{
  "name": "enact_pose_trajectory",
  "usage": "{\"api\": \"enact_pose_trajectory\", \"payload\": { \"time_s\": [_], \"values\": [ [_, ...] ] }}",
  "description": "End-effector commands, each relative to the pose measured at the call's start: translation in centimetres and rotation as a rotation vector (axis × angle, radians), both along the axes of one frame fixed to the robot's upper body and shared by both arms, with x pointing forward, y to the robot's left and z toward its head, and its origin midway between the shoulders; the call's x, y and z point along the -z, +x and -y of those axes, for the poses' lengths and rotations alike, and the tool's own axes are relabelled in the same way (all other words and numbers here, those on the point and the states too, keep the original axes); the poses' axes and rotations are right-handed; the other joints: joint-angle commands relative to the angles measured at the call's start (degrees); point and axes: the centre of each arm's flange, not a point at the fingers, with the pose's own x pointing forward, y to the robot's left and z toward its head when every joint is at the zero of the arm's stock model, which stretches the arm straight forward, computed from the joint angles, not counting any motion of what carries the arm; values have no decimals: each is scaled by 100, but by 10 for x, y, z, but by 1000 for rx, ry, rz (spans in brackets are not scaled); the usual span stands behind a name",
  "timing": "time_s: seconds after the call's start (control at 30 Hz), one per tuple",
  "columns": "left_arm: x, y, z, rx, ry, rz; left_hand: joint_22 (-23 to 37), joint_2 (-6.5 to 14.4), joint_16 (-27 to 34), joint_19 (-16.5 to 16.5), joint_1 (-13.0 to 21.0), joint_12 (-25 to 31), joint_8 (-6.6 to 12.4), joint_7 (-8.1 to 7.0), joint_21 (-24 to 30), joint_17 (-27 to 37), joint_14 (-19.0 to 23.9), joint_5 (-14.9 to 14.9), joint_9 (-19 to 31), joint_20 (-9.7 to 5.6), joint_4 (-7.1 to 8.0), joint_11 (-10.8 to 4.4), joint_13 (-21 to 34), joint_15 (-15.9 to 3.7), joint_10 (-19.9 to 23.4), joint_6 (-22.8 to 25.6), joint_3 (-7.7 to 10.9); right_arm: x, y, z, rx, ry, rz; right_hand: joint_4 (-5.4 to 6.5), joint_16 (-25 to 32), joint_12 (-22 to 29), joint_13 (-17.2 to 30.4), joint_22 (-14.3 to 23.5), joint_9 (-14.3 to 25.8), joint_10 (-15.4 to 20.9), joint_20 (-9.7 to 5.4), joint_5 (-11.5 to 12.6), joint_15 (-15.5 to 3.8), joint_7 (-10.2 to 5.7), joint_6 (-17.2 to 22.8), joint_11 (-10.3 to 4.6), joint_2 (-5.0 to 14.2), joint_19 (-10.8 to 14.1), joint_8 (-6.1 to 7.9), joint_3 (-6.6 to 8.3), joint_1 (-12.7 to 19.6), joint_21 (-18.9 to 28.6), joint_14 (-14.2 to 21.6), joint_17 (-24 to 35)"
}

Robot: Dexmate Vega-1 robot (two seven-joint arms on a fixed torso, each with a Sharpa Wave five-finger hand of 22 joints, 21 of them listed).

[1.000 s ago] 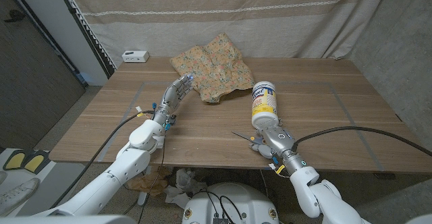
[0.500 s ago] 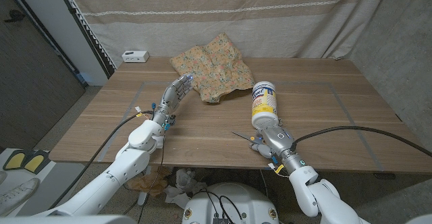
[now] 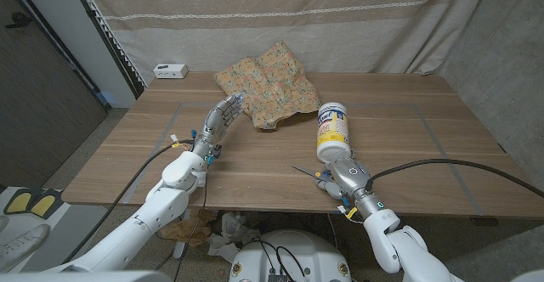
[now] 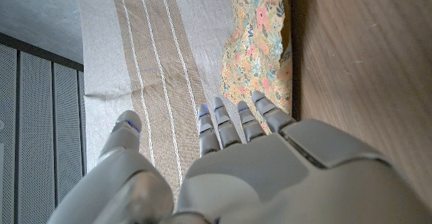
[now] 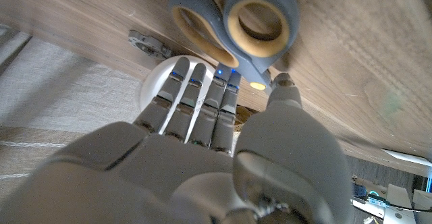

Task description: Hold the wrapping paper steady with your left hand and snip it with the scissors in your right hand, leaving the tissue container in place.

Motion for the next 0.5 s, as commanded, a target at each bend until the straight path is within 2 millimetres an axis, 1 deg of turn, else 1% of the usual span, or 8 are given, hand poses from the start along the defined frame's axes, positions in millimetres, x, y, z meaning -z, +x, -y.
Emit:
{"api": "enact_pose_trajectory", "payload": {
  "time_s": [0.03,0.17,0.2,0.27,0.33,0.43,0.47,0.5],
  "values": [
    [3,-1,0,1,-4,-1,27,-19,25,-26,-32,37,24,22,30,23,-15,17,21,-332,-5,36,12,-401,18,11,-25,4,0,-3,2,-25,23,-70,52,78,63,29,38,129,-67,1,-588,-44,113,-29,20,11,83,113,254,60,52,25],
    [4,-2,0,0,-8,-2,28,-18,25,-27,-39,41,22,19,30,24,-15,17,21,-333,-1,22,12,-399,29,7,-30,6,0,-4,-1,-34,30,-131,76,133,92,34,59,213,-95,9,-675,-56,151,-77,8,19,111,192,461,84,94,30],
    [4,-2,0,0,-8,-2,28,-18,25,-26,-39,40,22,19,30,24,-15,17,21,-333,-1,26,12,-400,27,8,-30,6,0,-4,-1,-32,33,-158,99,196,108,38,73,345,-123,15,-732,-63,155,-129,-9,26,121,244,612,105,135,34],
    [4,-2,0,-2,-8,-3,28,-17,24,-26,-42,40,20,33,30,24,-18,16,21,-333,0,27,12,-395,28,2,-32,7,0,-4,-5,-32,34,-179,133,238,120,43,87,433,-176,28,-804,-63,183,-174,5,46,141,317,794,132,201,40],
    [4,-3,0,-1,-9,-5,28,-17,24,-25,-48,38,20,28,31,24,-18,16,21,-334,3,22,12,-398,23,3,-36,8,-1,-4,-7,-29,39,-186,154,266,121,48,100,503,-210,32,-862,-111,203,-203,7,62,156,371,938,158,227,51],
    [4,-3,1,0,-9,-6,28,-16,23,-26,-51,38,18,27,31,24,-21,15,21,-333,4,34,12,-398,24,-4,-38,8,-2,-3,-13,-21,47,-175,214,319,111,63,122,665,-263,34,-925,-130,405,-265,-19,79,249,469,1239,218,327,70],
    [4,-3,1,1,-9,-7,28,-16,24,-26,-53,39,16,38,31,24,-19,15,21,-333,5,38,12,-400,26,-7,-39,8,-2,-3,-13,-19,47,-179,235,358,122,71,120,758,-299,39,-964,-204,433,-343,23,101,258,538,1389,252,368,78],
    [4,-3,2,3,-9,-7,28,-16,24,-26,-53,39,16,39,31,24,-20,15,21,-333,6,43,12,-401,27,-8,-39,8,-2,-3,-15,-17,50,-174,249,356,121,73,117,757,-308,35,-969,-222,454,-344,20,111,265,547,1420,263,387,85]
  ]
}}
